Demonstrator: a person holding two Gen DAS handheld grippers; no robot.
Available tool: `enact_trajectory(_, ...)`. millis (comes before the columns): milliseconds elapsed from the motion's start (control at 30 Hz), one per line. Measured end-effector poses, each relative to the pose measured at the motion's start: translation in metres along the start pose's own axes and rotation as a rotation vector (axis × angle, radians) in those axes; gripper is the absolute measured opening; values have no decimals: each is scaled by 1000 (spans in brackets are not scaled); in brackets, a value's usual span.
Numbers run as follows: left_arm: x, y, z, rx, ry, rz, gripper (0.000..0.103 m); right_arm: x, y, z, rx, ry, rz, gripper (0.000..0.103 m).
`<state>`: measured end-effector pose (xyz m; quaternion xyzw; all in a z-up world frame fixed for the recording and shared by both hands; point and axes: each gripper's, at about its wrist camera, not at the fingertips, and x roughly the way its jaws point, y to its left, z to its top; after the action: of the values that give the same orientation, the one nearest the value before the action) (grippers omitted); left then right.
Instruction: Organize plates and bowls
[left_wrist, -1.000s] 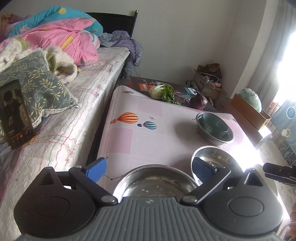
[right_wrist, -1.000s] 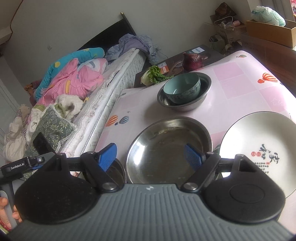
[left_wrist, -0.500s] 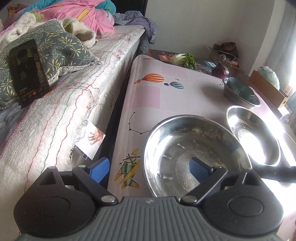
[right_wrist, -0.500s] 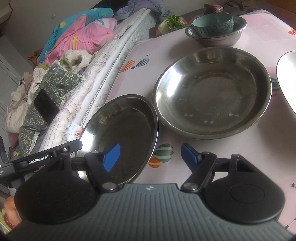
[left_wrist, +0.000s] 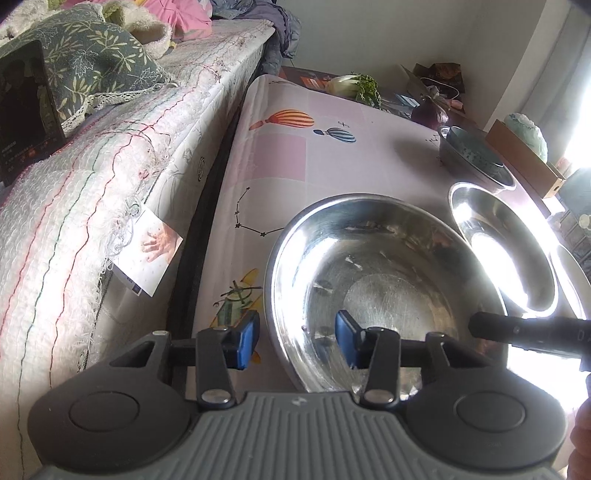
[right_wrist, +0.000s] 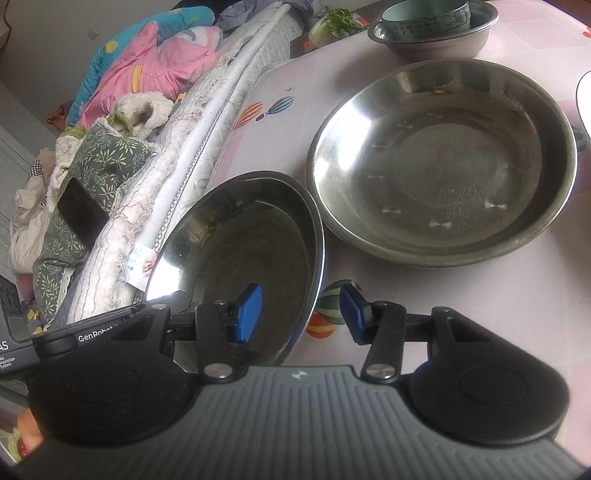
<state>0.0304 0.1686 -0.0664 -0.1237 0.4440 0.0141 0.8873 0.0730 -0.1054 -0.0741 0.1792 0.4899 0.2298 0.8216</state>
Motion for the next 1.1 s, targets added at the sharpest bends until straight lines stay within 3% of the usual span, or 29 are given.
enact_trajectory(133, -1, -1, 1, 0, 4, -11, 37, 1, 5, 1, -16, 8, 17, 37)
enact_trajectory(500, -12, 1, -8, -18, 38, -65, 37, -9, 8, -6, -54, 23, 2, 37)
enact_trajectory(1100, -35, -17, -39, 40, 87, -124, 37, -40, -9, -31, -53, 60, 10, 39)
